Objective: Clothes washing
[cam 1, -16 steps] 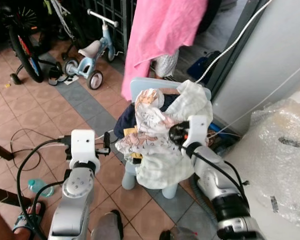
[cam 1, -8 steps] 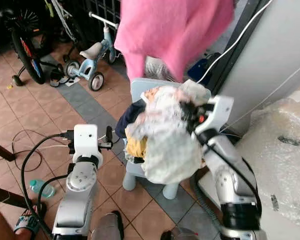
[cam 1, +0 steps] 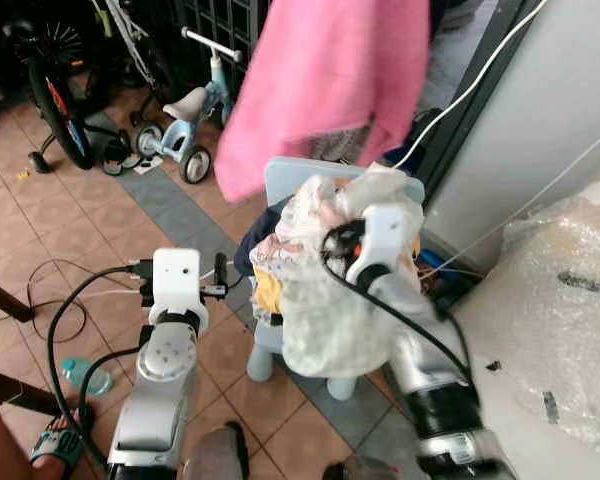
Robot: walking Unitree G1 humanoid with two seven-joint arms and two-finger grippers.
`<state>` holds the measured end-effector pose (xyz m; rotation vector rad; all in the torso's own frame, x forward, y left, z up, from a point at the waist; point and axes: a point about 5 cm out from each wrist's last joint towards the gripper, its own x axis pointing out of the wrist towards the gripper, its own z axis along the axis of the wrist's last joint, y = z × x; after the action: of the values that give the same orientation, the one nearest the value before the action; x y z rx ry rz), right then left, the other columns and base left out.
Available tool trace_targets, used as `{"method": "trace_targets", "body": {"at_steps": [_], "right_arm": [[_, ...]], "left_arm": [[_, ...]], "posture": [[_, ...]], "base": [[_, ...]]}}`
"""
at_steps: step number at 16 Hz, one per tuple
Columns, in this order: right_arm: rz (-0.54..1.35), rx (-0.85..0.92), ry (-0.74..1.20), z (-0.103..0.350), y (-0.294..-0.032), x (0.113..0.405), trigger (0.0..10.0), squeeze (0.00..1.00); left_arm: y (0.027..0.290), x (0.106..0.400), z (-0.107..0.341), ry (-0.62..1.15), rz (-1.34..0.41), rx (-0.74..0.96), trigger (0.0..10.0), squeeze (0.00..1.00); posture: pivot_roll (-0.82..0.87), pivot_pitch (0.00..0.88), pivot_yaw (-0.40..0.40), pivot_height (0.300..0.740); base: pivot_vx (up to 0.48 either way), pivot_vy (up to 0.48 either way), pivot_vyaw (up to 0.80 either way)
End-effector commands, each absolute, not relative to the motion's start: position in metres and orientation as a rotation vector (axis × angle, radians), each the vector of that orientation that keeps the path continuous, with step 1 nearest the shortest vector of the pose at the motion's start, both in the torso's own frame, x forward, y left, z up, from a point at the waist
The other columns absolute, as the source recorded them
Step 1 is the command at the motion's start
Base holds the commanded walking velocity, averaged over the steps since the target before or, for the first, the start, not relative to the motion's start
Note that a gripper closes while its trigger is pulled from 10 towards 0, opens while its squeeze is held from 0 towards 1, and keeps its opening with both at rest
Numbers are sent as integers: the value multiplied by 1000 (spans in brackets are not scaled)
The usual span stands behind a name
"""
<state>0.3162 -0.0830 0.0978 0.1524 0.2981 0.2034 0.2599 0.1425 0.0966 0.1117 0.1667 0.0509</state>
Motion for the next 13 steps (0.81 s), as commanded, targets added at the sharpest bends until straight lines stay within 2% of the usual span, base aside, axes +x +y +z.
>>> {"method": "trace_targets", "body": {"at_steps": [1,2,3,5,10,11,13], "right_arm": [[153,131,354,90,-87,317,0,0],[136,129,368,86,-90,317,0,0],[138,119,364,85,-94,318,3725,1000],[155,48,318,88,-99,320,10000,1000],[122,-168,46,119,-127,315,10000,1000],[121,-167,9,124,-133,312,10000,1000],[286,-59,-53,135,-122,304,10000,1000]], "left_arm": [[141,258,93,189,41,118,10000,0],[142,257,93,193,43,118,10000,0],[143,256,92,195,44,118,10000,0],[142,256,92,198,43,120,10000,0],[142,257,92,194,34,131,10000,0],[142,257,93,192,32,134,10000,0],[141,258,94,186,24,139,10000,0]], "posture": [[8,59,-38,740],[10,61,-42,740],[9,61,-44,740],[5,62,-45,740],[-3,61,-34,740],[-5,59,-30,740],[-11,57,-22,740]], "base": [[0,0,0],[0,0,0],[0,0,0],[0,0,0],[0,0,0],[0,0,0],[0,0,0]]}}
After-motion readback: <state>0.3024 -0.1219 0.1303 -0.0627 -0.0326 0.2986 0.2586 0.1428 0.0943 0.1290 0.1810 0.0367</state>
